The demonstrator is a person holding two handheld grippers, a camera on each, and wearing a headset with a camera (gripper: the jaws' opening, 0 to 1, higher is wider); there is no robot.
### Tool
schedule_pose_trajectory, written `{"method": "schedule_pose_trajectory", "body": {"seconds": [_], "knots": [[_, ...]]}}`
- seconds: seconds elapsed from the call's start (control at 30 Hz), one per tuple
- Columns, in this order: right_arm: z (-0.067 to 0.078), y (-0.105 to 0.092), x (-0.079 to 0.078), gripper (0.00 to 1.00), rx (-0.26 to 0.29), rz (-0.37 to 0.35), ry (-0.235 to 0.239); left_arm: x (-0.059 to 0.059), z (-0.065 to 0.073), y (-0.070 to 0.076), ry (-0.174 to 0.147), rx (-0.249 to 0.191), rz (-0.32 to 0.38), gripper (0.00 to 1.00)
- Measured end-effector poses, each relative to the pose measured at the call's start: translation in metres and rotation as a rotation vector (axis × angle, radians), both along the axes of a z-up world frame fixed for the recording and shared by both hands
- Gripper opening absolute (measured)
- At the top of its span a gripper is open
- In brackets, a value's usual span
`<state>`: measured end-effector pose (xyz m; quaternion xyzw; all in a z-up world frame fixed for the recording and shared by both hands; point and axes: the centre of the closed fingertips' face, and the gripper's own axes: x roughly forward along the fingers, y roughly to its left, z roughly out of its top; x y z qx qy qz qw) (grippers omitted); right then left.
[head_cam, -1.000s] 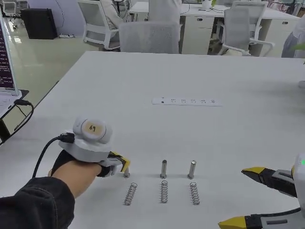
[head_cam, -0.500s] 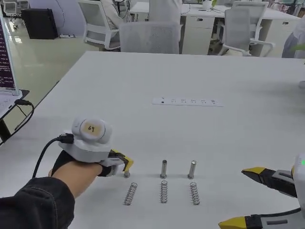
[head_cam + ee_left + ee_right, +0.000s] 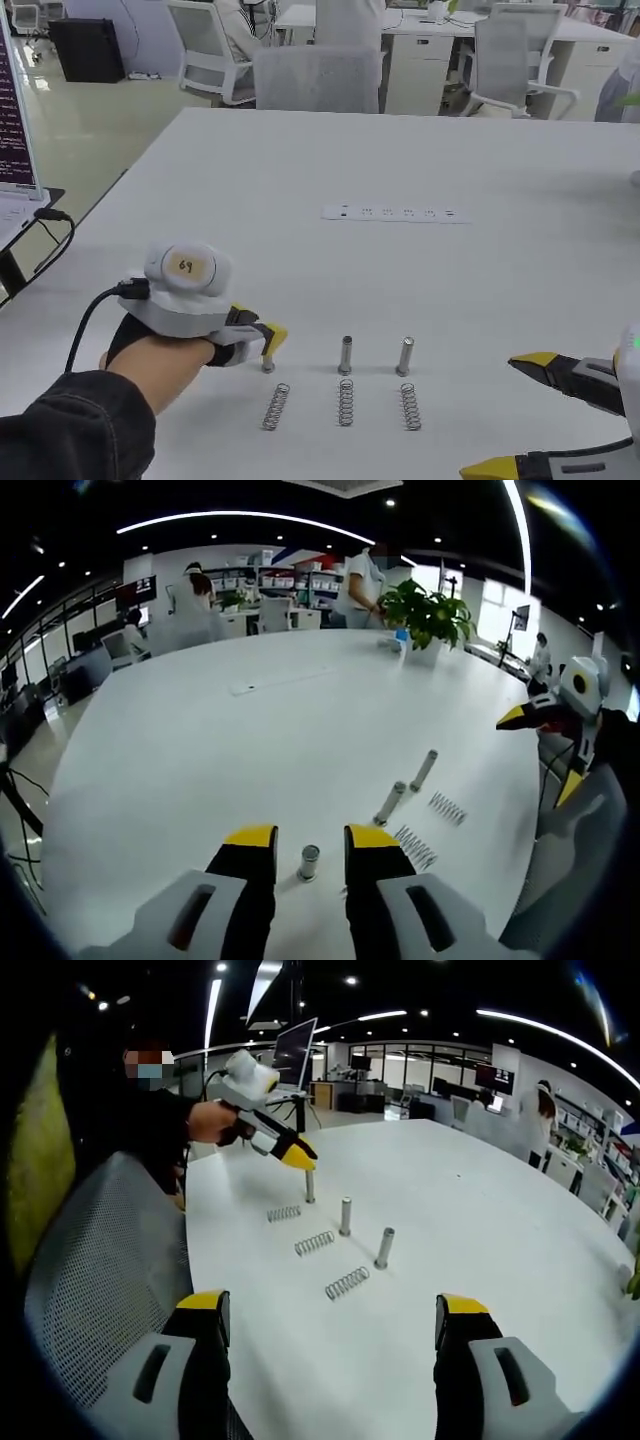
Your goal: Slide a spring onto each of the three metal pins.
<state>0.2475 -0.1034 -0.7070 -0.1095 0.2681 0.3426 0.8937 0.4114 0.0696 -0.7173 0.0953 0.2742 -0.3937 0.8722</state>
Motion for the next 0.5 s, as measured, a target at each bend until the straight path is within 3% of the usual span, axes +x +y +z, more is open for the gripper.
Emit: {"method": "schedule_pose_trajectory", "body": {"seconds": [0.2,0.5], "knots": [[0.000,0.002,0.000,0.83,0.000,0.005,0.001,-0.002,0.011,0.003,-0.019,-0.017,0.006,0.20],[0.001,0.003,0.000,0.83,0.000,0.010,-0.001,-0.011,0.018,0.010,-0.018,-0.033,0.014,0.20]]}}
